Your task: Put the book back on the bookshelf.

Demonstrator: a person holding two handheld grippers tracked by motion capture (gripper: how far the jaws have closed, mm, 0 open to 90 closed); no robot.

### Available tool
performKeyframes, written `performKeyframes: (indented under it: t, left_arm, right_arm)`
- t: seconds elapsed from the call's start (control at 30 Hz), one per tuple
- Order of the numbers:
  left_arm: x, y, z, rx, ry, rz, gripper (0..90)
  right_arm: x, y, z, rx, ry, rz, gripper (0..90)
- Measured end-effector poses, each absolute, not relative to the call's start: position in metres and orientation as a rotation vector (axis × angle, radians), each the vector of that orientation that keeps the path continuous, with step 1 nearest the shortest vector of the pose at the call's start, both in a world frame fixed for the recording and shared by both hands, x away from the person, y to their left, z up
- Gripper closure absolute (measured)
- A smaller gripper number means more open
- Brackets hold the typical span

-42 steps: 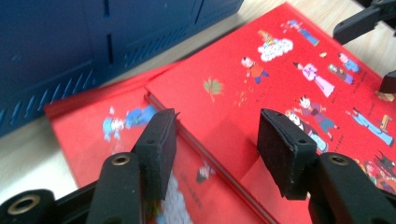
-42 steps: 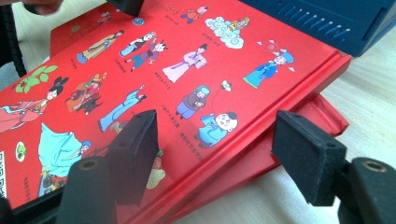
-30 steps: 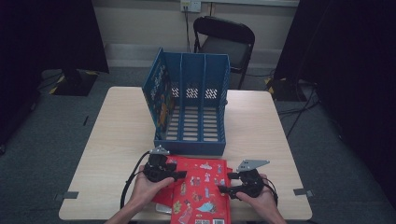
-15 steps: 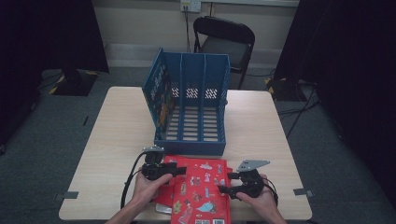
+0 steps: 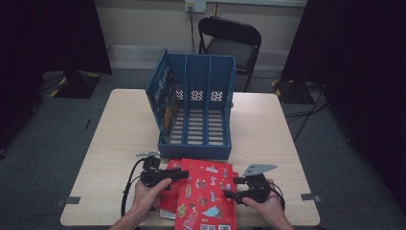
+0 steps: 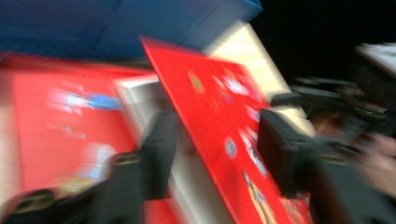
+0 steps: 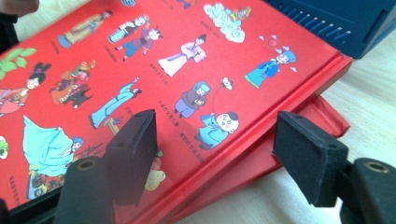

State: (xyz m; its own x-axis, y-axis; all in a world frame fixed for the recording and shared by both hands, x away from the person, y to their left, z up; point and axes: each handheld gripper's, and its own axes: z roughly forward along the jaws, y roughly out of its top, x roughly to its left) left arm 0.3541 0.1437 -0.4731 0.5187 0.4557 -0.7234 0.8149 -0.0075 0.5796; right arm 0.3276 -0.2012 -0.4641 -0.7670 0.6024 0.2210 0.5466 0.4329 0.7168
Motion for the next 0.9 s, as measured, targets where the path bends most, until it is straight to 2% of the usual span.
performKeyframes:
  t: [0.03,0.07,0.3,0.53,0.6,0.9]
  left_arm:
    - [0.345,0.133,-0.470,1.702,1.095,-0.304,55.9]
    - [0.344,0.128,-0.469,1.708,1.076,-0.292,56.0]
    - [0.354,0.114,-0.471,1.789,0.995,-0.407,59.5]
    - [0.362,0.117,-0.472,1.739,0.919,-0.503,69.4]
    - [0.361,0.117,-0.469,1.743,0.895,-0.495,71.9]
    - [0.362,0.121,-0.461,1.787,0.839,-0.439,71.5]
  right_arm:
    - [0.329,-0.202,-0.464,1.055,2.602,1.284,30.0]
    - [0.329,-0.201,-0.464,1.054,2.603,1.282,30.1]
    - [0.328,-0.202,-0.463,1.040,2.600,1.293,30.7]
    - [0.329,-0.201,-0.462,1.039,2.599,1.300,29.5]
    - [0.330,-0.200,-0.462,1.039,2.600,1.317,29.6]
    - [0.333,-0.197,-0.463,1.037,2.614,1.347,26.8]
